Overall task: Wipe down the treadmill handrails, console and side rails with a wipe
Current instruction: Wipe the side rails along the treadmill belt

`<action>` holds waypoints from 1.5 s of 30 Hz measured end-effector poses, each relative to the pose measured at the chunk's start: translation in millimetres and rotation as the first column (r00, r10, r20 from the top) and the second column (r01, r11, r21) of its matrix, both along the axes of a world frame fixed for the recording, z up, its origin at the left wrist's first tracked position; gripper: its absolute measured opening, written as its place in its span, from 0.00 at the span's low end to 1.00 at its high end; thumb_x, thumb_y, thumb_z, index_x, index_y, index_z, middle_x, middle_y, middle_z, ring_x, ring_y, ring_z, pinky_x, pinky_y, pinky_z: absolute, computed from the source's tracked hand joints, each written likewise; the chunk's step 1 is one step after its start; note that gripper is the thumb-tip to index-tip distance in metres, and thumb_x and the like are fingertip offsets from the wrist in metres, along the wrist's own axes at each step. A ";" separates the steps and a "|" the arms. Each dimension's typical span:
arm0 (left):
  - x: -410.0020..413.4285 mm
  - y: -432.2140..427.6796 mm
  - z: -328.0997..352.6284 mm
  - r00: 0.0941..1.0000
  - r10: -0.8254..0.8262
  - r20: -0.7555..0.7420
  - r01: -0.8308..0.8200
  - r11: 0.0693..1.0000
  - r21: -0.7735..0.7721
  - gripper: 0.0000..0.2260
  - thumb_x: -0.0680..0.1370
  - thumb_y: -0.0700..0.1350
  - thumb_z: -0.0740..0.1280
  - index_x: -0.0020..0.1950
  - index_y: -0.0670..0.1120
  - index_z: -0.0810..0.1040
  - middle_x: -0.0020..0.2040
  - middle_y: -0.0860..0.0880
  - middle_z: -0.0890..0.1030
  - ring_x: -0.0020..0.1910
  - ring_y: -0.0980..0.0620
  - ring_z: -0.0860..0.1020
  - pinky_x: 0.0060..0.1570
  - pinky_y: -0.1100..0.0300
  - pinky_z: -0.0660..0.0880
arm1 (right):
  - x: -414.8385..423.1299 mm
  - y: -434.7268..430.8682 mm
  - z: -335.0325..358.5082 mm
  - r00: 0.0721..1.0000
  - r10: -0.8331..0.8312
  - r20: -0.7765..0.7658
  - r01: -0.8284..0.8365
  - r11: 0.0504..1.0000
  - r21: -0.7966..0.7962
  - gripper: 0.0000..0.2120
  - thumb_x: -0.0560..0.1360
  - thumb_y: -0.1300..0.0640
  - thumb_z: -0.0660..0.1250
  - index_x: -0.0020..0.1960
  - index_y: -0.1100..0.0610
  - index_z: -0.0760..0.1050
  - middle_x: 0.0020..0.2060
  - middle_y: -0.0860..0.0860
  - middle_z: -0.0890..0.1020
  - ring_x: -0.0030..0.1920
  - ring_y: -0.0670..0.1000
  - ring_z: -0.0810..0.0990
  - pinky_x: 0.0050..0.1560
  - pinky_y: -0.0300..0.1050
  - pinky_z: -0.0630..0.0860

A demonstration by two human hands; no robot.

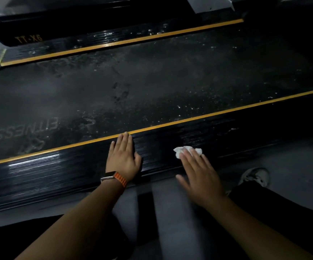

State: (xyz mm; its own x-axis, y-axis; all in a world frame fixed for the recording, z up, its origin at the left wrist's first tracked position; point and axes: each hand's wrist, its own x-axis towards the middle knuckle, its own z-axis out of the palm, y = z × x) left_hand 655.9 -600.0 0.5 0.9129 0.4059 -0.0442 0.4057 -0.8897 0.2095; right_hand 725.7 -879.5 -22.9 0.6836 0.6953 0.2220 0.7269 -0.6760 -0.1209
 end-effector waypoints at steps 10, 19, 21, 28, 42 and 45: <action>20.3 -20.1 -0.9 0.999 -0.049 -0.010 0.049 0.999 -0.004 0.34 0.79 0.57 0.47 0.83 0.42 0.57 0.84 0.45 0.54 0.83 0.48 0.50 0.82 0.49 0.46 | 20.0 -21.6 -6.7 0.998 -0.027 0.050 0.028 1.000 -0.006 0.33 0.82 0.40 0.57 0.80 0.59 0.67 0.81 0.54 0.65 0.82 0.55 0.61 0.76 0.63 0.65; 19.7 -19.5 -1.0 0.999 -0.048 0.004 0.048 0.999 -0.009 0.34 0.80 0.57 0.48 0.83 0.41 0.58 0.84 0.44 0.55 0.83 0.48 0.51 0.82 0.48 0.48 | 32.5 4.8 -5.3 1.000 0.010 0.011 -0.010 0.999 -0.031 0.33 0.84 0.38 0.53 0.81 0.57 0.65 0.82 0.53 0.64 0.83 0.53 0.57 0.79 0.62 0.62; 19.4 -19.5 -1.5 0.999 -0.049 -0.006 0.049 0.999 -0.003 0.34 0.80 0.57 0.47 0.83 0.42 0.57 0.84 0.45 0.54 0.83 0.48 0.50 0.82 0.48 0.47 | 35.2 2.3 -4.4 0.996 -0.091 -0.024 0.090 0.996 -0.029 0.34 0.84 0.38 0.52 0.82 0.58 0.63 0.82 0.54 0.62 0.83 0.54 0.56 0.79 0.63 0.60; 19.9 -19.8 -0.8 0.999 -0.046 0.012 0.046 0.999 0.001 0.34 0.80 0.57 0.48 0.83 0.42 0.58 0.84 0.44 0.56 0.83 0.48 0.51 0.82 0.48 0.48 | 34.4 24.0 -0.5 0.999 0.052 -0.008 -0.053 0.997 -0.056 0.36 0.83 0.36 0.53 0.81 0.59 0.64 0.82 0.55 0.63 0.83 0.55 0.58 0.78 0.63 0.62; 20.0 -19.6 -0.7 0.999 -0.047 -0.007 0.047 0.999 -0.017 0.34 0.81 0.58 0.48 0.84 0.43 0.55 0.84 0.45 0.52 0.83 0.49 0.47 0.82 0.50 0.44 | 60.3 12.3 13.0 0.986 -0.133 -0.099 0.115 0.979 -0.168 0.40 0.83 0.32 0.45 0.84 0.59 0.58 0.84 0.55 0.57 0.84 0.55 0.51 0.82 0.59 0.54; 19.7 -19.2 -0.9 0.999 -0.049 0.003 0.049 0.999 -0.012 0.34 0.80 0.58 0.48 0.83 0.42 0.56 0.84 0.45 0.53 0.83 0.49 0.48 0.82 0.49 0.45 | 48.4 38.4 13.1 0.986 -0.108 -0.129 0.088 0.985 -0.148 0.42 0.82 0.31 0.46 0.83 0.62 0.58 0.83 0.59 0.57 0.84 0.58 0.51 0.82 0.62 0.54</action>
